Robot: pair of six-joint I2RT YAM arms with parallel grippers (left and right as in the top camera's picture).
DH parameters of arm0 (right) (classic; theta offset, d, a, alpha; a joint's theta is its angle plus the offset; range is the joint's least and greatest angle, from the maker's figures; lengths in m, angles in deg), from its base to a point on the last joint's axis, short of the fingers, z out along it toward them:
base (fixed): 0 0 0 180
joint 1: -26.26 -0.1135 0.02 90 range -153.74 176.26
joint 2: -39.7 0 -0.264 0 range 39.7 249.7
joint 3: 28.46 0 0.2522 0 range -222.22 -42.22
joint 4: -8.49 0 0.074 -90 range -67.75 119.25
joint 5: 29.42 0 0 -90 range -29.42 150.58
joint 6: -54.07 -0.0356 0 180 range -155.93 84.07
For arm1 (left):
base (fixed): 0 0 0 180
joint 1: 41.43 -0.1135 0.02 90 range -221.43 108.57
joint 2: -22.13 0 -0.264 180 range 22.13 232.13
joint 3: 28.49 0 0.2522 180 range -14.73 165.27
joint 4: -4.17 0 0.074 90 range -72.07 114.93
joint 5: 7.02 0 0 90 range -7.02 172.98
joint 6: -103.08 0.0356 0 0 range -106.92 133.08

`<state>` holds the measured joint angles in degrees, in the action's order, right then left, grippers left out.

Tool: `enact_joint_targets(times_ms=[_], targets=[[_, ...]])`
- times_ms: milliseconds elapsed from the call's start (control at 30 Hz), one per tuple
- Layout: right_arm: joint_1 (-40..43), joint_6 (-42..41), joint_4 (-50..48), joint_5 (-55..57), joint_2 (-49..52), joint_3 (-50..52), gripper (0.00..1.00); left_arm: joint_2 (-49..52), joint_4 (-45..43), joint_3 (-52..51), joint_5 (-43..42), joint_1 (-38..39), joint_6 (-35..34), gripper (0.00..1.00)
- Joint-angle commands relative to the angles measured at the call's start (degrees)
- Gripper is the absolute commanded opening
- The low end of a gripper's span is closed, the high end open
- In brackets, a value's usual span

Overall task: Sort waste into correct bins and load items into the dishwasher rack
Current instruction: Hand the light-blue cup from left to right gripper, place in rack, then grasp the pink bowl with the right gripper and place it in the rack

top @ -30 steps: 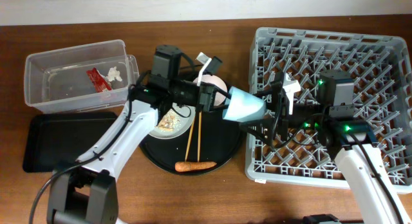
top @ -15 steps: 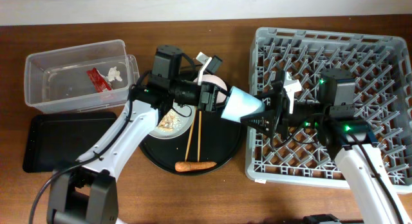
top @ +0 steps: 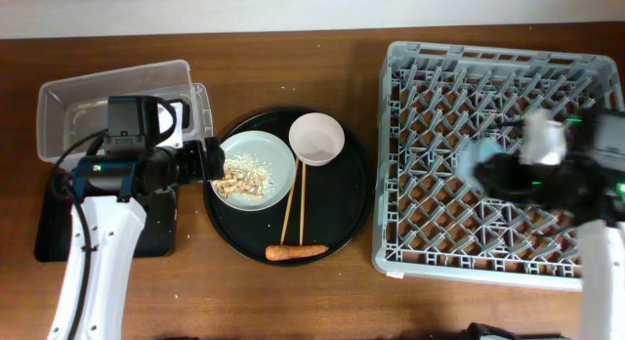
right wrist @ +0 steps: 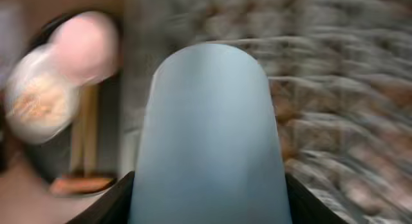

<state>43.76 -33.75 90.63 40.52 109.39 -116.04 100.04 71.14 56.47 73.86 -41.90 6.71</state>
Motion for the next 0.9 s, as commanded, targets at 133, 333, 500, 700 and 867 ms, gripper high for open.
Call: enact_joint_targets(times_ms=[133,333,500,700,867], targets=[[19.5,-7.17,1.95,13.31,9.42,-2.16,0.35,-0.42,0.04,0.2,1.88,-0.17,1.11,0.99],[21.59,-8.92,2.84,17.75,22.34,-2.14,0.41,-0.42,0.26,0.2,1.88,-0.17,1.11,0.99],[21.57,-8.9,2.29,8.59,22.53,-2.14,0.98,-0.42,0.22,0.2,1.88,-0.17,1.11,0.99],[20.15,-8.44,2.14,2.23,22.29,-2.16,0.99,-0.42,0.2,0.2,1.88,-0.17,1.09,0.99],[-1.99,-6.88,-0.55,2.23,14.71,-9.42,0.96,-0.11,0.02,0.2,1.88,-0.17,1.09,0.99]])
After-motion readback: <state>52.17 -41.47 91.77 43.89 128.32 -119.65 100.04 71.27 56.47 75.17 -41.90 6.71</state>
